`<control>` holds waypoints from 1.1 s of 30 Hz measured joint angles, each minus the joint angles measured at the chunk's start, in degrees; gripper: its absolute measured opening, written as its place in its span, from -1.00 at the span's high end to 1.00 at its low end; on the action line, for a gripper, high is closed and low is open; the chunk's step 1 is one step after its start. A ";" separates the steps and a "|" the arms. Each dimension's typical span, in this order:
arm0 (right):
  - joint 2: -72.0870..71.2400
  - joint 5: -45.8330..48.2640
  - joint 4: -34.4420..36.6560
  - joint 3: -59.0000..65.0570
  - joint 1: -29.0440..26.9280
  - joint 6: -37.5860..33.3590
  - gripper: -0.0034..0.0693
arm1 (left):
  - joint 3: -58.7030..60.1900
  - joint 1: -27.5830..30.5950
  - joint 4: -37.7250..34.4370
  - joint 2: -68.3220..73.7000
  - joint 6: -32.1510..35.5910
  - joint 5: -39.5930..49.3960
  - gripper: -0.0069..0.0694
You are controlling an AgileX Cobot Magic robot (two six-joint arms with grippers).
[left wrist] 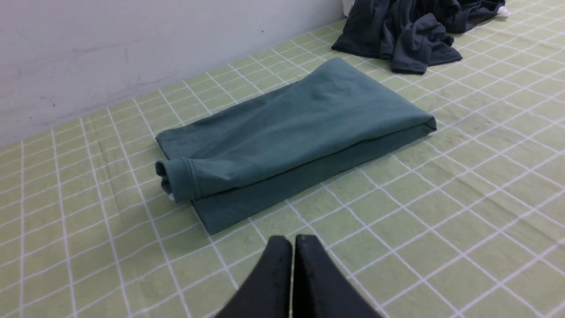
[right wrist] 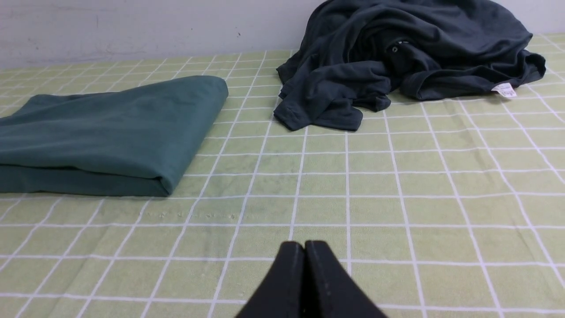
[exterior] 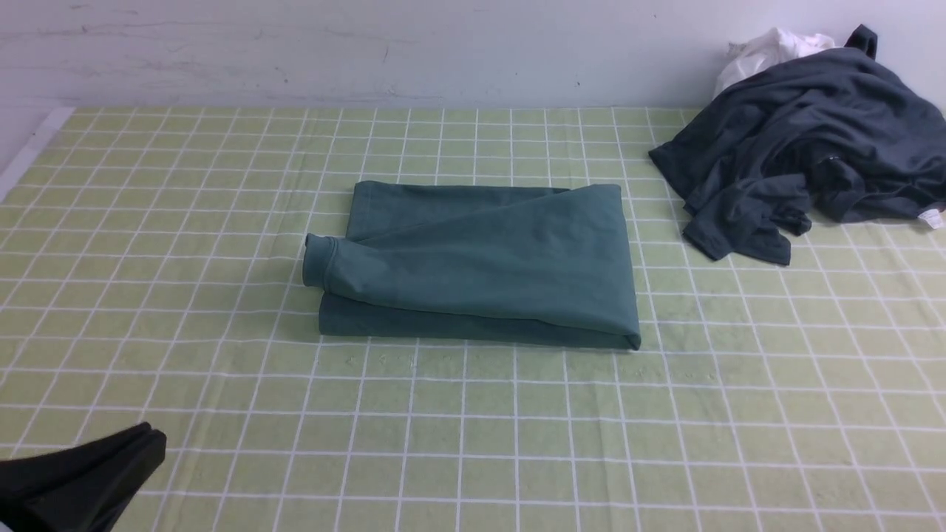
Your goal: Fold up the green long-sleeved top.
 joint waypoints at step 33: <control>0.00 0.10 -0.17 0.00 0.00 0.00 0.93 | 17.58 1.06 45.39 -16.46 -57.30 -9.42 0.83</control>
